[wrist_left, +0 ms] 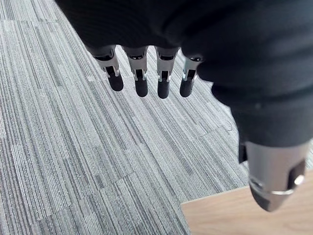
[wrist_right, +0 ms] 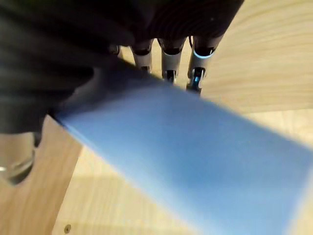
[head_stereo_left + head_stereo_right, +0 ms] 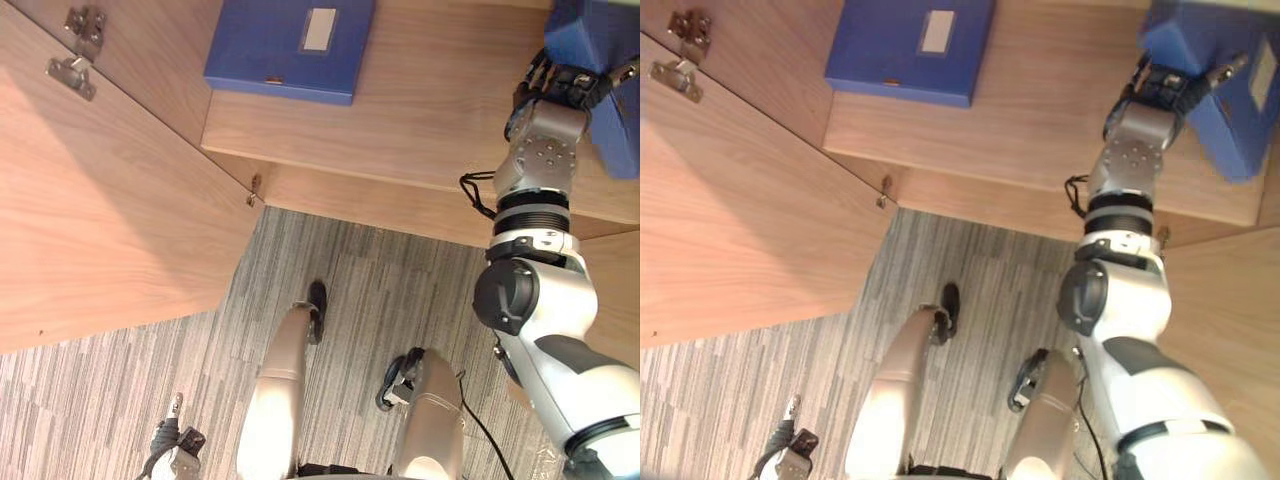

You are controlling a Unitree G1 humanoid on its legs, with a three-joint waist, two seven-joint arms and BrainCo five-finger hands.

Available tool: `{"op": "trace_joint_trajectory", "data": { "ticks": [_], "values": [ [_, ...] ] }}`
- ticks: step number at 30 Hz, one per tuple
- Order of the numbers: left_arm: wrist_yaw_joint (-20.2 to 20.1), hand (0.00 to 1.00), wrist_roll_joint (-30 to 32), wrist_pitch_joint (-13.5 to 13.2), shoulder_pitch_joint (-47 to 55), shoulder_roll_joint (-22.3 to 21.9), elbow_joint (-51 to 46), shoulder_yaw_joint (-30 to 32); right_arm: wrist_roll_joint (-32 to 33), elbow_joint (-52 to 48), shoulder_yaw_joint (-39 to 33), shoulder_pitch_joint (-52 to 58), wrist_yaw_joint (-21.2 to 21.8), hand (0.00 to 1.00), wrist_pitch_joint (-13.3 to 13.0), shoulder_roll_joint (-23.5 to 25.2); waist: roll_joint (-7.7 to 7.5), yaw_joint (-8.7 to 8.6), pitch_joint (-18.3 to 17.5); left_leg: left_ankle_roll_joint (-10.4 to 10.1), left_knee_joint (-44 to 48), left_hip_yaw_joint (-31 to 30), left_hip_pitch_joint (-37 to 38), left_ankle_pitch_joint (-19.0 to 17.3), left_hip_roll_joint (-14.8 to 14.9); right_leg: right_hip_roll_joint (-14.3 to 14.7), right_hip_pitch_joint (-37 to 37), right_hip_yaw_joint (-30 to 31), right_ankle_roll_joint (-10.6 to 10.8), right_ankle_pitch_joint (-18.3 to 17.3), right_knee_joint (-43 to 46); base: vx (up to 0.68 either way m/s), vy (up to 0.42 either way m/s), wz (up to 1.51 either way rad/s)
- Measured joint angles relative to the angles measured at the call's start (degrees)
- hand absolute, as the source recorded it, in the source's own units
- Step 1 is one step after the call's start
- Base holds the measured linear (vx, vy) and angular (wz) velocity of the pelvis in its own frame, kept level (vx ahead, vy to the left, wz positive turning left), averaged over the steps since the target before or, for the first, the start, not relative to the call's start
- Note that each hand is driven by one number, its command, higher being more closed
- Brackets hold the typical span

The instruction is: Walk over to the cabinet, pick up the folder, carry it to the office cabinet, place the folder inside the office cabinet, then close the office cabinet door

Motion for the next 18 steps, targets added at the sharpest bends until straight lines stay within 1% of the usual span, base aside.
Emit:
{"op": "trace_joint_trajectory", "data": {
  "ticks": [2, 4, 6, 8, 9, 10, 11, 13, 14, 16, 18],
  "values": [
    [0.02, 0.00, -0.03, -0.12, 0.03, 0.77, -0.74, -4.38, 0.01, 2.77, 1.96, 0.00, 0.68, 0.00, 1.63, -0.40, 0.01, -0.03, -0.01, 0.20, -3.20, 0.22, 1.23, 1.26, 0.74, 0.73, 1.07, -0.81, -0.60, 1.92, -3.64, 0.02, 0.032, -0.11],
    [-0.28, 0.00, -0.15, -0.39, 0.00, 1.26, -2.47, -7.63, -0.05, 5.04, 2.83, 0.00, 1.04, 0.00, 3.14, -0.70, -0.05, -0.03, -0.03, 0.24, -5.79, 0.42, 2.26, 2.40, 0.73, 1.03, 1.86, -1.22, -0.61, 3.05, -5.99, 0.01, 0.019, -0.03],
    [-0.47, 0.00, -0.27, -0.62, 0.02, 2.10, -3.48, -10.00, -0.98, 7.97, 7.30, -0.02, 1.82, 0.00, 5.28, -1.69, -0.05, 0.09, -0.03, 0.61, -7.95, 1.10, 3.60, 3.21, 0.67, 1.03, 2.61, -1.22, -0.57, 3.86, -7.67, 0.03, 0.015, -0.03],
    [-1.00, 0.00, -0.48, -0.98, 0.09, 3.48, -4.18, -12.78, -5.73, 12.18, 14.94, -0.12, 4.21, 0.00, 10.23, -3.29, -0.06, 0.20, -0.04, 0.90, -11.52, 1.86, 5.77, 4.85, 0.61, 1.33, 3.81, -1.27, -0.65, 5.17, -10.34, 0.03, -0.013, -0.04],
    [-1.24, 0.00, -0.48, -1.00, 0.15, 3.74, -4.53, -13.41, -7.03, 13.04, 16.69, -0.23, 4.91, 0.00, 11.24, -3.55, -0.06, 0.21, -0.04, 0.96, -12.58, 1.99, 6.25, 5.37, 0.61, 1.50, 4.05, -1.29, -0.68, 5.54, -11.03, 0.02, -0.030, -0.05],
    [-1.91, 0.00, -0.49, -1.36, 0.31, 4.25, -5.10, -14.57, -10.86, 15.15, 20.41, -0.65, 6.33, 0.00, 13.59, -4.35, -0.05, 0.26, -0.04, 0.88, -14.73, 2.25, 7.26, 6.43, 0.68, 1.88, 4.54, -1.38, -0.77, 6.27, -12.49, 0.01, -0.028, -0.03],
    [-2.14, 0.00, -0.49, -1.43, 0.37, 4.46, -5.39, -15.02, -12.82, 16.04, 22.46, -0.75, 7.12, 0.00, 14.69, -4.76, -0.05, 0.28, -0.04, 0.95, -15.82, 2.44, 7.79, 6.95, 0.74, 2.06, 4.81, -1.43, -0.77, 6.64, -13.19, 0.01, -0.034, -0.04],
    [-3.04, 0.00, -0.49, -1.55, 0.59, 5.05, -5.65, -16.53, -18.23, 19.27, 29.12, -1.48, 9.46, 0.00, 17.47, -5.78, -0.03, 0.25, -0.06, 0.93, -19.81, 2.75, 9.28, 8.98, 0.79, 2.58, 5.13, -1.50, -1.10, 7.91, -15.38, 0.01, -0.032, -0.05],
    [-3.18, 0.00, -0.49, -1.54, 0.60, 5.18, -5.66, -16.77, -19.30, 19.91, 30.66, -1.48, 9.96, 0.00, 17.99, -6.07, -0.03, 0.26, -0.06, 0.79, -20.66, 2.75, 9.50, 9.37, 0.82, 2.76, 5.12, -1.51, -1.14, 8.15, -15.84, 0.01, -0.027, -0.04],
    [-3.80, 0.00, -0.49, -1.54, 0.84, 5.38, -6.10, -17.75, -23.16, 23.45, 36.04, -1.50, 11.74, 0.00, 19.82, -7.32, -0.03, 0.29, -0.06, 0.58, -23.33, 2.74, 10.29, 10.86, 0.78, 2.99, 5.12, -1.84, -1.38, 8.85, -17.01, 0.00, 0.000, 0.00],
    [-4.19, 0.00, -0.48, -1.51, 1.19, 5.78, -6.66, -19.11, -25.50, 25.79, 38.55, -1.47, 12.63, 0.00, 20.64, -7.73, -0.03, 0.31, -0.06, 0.58, -24.84, 2.76, 10.83, 11.65, 0.70, 3.03, 5.13, -1.97, -1.51, 9.12, -17.50, 0.01, -0.016, 0.00]
  ]
}}
